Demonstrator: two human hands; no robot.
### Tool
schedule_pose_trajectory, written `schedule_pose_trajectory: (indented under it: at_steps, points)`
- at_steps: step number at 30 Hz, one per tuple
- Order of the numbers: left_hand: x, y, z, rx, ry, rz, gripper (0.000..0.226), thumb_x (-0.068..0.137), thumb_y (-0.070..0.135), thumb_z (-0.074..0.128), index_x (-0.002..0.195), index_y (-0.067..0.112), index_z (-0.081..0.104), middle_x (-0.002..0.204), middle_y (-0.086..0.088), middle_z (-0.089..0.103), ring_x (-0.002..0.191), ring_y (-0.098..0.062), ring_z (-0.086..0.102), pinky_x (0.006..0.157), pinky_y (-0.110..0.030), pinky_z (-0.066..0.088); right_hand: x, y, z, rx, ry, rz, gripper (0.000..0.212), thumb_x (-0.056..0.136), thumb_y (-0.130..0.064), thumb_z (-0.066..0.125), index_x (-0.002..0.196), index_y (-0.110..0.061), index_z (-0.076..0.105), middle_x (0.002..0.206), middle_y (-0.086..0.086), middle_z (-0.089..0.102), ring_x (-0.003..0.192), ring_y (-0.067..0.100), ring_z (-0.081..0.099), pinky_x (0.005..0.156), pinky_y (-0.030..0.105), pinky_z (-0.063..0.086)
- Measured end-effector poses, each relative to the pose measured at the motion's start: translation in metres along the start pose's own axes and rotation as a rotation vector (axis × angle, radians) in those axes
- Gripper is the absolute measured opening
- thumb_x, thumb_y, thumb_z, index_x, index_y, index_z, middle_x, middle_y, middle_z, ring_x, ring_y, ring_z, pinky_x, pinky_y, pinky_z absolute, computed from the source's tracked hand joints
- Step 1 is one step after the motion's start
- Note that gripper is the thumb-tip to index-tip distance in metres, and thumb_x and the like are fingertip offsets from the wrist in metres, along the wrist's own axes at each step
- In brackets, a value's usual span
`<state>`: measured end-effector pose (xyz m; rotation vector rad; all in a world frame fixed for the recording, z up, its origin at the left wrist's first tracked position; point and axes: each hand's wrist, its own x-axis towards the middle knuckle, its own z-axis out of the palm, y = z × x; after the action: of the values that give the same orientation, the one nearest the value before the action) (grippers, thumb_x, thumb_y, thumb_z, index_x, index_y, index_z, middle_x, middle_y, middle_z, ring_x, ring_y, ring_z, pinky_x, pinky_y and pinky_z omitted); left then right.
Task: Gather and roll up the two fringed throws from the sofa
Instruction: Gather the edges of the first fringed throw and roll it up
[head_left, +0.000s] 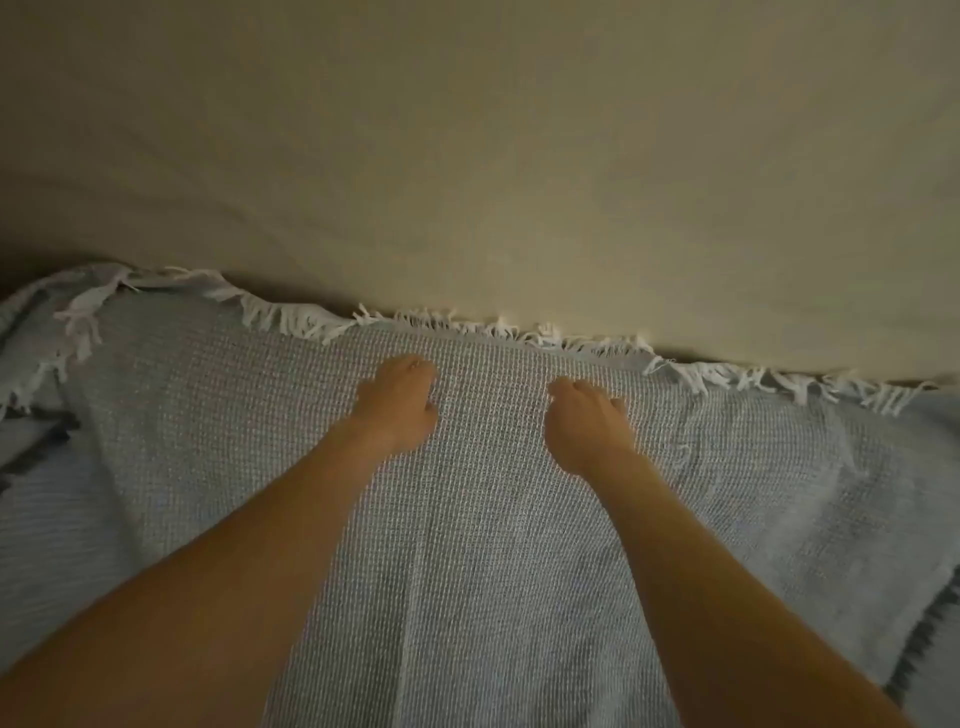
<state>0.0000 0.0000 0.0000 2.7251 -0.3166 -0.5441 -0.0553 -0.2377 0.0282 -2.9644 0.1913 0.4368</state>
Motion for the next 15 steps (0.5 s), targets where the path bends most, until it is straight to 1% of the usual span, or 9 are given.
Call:
schedule_pose_trajectory:
  at_steps: [1,3,4,5,9,11,12,13,15]
  points:
    - [0.011,0.002,0.007,0.013,-0.017,0.001,0.050,0.103,0.024,0.062,0.150,0.016,0.047,0.157,-0.006,0.041,0.149,-0.032,0.036,0.116,-0.064,0.038,0.010,0.002,0.006,0.002,-0.018,0.010,0.041,0.102,-0.012,0.047,0.143,-0.013,0.049,0.137,0.010,0.060,0.127,0.029,0.057,0.116,0.054,0.038]
    - [0.027,0.007,0.018,0.005,-0.034,-0.034,0.064,0.105,0.024,0.061,0.163,0.023,0.033,0.171,-0.005,0.025,0.160,-0.033,0.017,0.122,-0.073,0.024,0.026,0.006,0.018,0.025,-0.023,0.009,0.050,0.101,-0.009,0.048,0.150,-0.014,0.043,0.146,0.011,0.055,0.133,0.030,0.054,0.118,0.055,0.037]
    - [0.032,0.010,0.022,-0.003,-0.055,-0.051,0.069,0.107,0.023,0.059,0.166,0.027,0.025,0.175,-0.004,0.018,0.162,-0.033,0.011,0.122,-0.076,0.018,0.032,0.007,0.023,0.029,-0.034,-0.004,0.053,0.100,-0.008,0.048,0.152,-0.015,0.040,0.150,0.011,0.052,0.134,0.030,0.053,0.119,0.056,0.037]
    - [0.037,0.011,0.028,0.005,-0.063,-0.054,0.071,0.108,0.022,0.057,0.168,0.030,0.020,0.176,-0.005,0.015,0.163,-0.033,0.010,0.121,-0.079,0.017,0.038,0.008,0.029,0.046,-0.030,-0.011,0.054,0.100,-0.007,0.049,0.153,-0.015,0.039,0.152,0.011,0.050,0.135,0.030,0.052,0.118,0.057,0.038]
    - [0.047,0.006,0.045,0.106,-0.062,-0.061,0.080,0.104,0.007,0.059,0.168,0.032,0.018,0.176,-0.011,0.012,0.163,-0.037,0.008,0.117,-0.080,0.024,0.069,0.016,0.048,0.110,0.057,0.040,0.051,0.098,-0.004,0.050,0.148,-0.013,0.042,0.149,0.011,0.049,0.136,0.029,0.047,0.118,0.055,0.039]
    - [0.053,0.005,0.050,0.097,-0.053,-0.064,0.082,0.104,0.005,0.061,0.168,0.032,0.018,0.177,-0.011,0.011,0.163,-0.037,0.007,0.118,-0.080,0.025,0.085,0.020,0.056,0.122,0.075,0.077,0.054,0.098,-0.004,0.053,0.149,-0.014,0.040,0.148,0.011,0.049,0.139,0.030,0.044,0.120,0.055,0.036]
    - [0.054,0.005,0.052,0.082,-0.042,-0.064,0.082,0.103,0.004,0.061,0.168,0.033,0.020,0.177,-0.011,0.010,0.163,-0.037,0.008,0.118,-0.079,0.025,0.088,0.021,0.058,0.122,0.078,0.091,0.055,0.098,-0.004,0.056,0.150,-0.014,0.040,0.147,0.011,0.050,0.139,0.030,0.046,0.121,0.055,0.036]
    - [0.055,0.004,0.053,0.070,-0.033,-0.065,0.082,0.103,0.003,0.061,0.168,0.033,0.021,0.177,-0.011,0.010,0.163,-0.037,0.008,0.118,-0.079,0.025,0.090,0.021,0.060,0.101,0.092,0.103,0.050,0.098,-0.004,0.057,0.146,-0.013,0.045,0.143,0.010,0.055,0.135,0.030,0.051,0.119,0.055,0.038]
    - [0.061,-0.001,0.057,0.029,-0.025,-0.078,0.082,0.101,0.001,0.062,0.166,0.034,0.025,0.177,-0.011,0.009,0.163,-0.038,0.009,0.120,-0.076,0.025,0.094,0.022,0.066,0.067,0.168,0.113,0.030,0.098,-0.001,0.057,0.126,-0.011,0.061,0.118,0.009,0.069,0.113,0.028,0.064,0.109,0.052,0.049]
